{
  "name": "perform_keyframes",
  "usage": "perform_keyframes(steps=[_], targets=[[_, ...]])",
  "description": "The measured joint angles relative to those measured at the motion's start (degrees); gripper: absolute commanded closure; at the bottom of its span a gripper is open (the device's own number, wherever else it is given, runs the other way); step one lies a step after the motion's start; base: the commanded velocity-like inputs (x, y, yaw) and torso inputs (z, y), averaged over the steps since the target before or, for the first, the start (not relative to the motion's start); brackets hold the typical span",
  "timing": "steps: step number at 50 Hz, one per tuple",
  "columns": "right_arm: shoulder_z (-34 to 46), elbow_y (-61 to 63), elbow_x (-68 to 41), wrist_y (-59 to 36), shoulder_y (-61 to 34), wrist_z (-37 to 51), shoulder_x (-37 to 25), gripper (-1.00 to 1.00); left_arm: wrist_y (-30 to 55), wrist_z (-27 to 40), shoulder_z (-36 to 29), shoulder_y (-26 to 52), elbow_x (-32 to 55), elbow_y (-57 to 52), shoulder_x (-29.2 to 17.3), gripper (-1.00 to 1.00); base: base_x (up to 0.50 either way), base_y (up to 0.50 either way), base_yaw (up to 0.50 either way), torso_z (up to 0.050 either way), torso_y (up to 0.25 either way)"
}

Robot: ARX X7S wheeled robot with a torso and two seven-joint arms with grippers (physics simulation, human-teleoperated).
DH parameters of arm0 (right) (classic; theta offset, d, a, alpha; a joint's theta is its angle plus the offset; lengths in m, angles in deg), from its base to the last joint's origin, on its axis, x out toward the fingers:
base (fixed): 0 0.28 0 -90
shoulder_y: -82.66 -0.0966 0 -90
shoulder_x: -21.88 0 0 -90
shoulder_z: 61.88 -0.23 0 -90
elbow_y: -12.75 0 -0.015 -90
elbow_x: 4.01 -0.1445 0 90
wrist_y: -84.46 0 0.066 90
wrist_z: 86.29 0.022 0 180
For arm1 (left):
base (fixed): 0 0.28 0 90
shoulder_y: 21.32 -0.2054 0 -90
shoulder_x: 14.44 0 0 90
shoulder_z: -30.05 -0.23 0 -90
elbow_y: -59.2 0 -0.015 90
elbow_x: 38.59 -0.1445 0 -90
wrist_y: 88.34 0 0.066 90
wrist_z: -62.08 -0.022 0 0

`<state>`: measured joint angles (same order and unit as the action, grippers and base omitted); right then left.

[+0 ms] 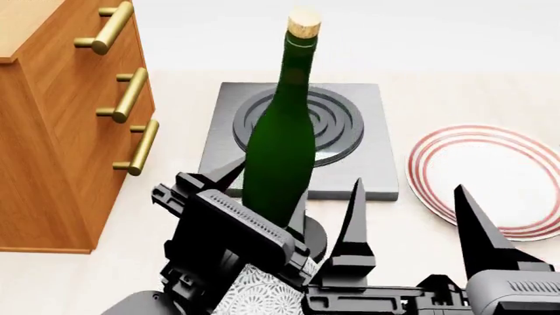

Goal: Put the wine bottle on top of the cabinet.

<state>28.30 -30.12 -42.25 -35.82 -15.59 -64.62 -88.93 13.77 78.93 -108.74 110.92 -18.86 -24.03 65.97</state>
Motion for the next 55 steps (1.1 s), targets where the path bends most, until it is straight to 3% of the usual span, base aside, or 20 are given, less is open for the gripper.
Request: perform_keyframes(steps=[24, 42, 55], targets=[[2.4, -4.9, 4.7, 5.9, 6.0, -2.3, 1.5, -1.0, 15.8, 5.4, 5.4, 9.9, 4.7, -11.6, -6.7, 1.0, 0.0, 0.0, 0.0, 0.0, 0.001], [3.0, -5.4, 4.6, 6.5, 6.4, -2.4, 1.5, -1.0, 31.8, 5.8, 12.7, 30.7, 8.7, -10.9, -11.9, 1.0, 0.0, 0.0, 0.0, 0.001, 0.001], [2.8, -4.2, 3.0, 6.0, 6.4, -1.9, 1.0, -1.0, 36.7, 1.3, 13.5, 48.3, 6.9, 2.3, -13.4, 1.0, 0.0, 0.0, 0.0, 0.0, 0.001]])
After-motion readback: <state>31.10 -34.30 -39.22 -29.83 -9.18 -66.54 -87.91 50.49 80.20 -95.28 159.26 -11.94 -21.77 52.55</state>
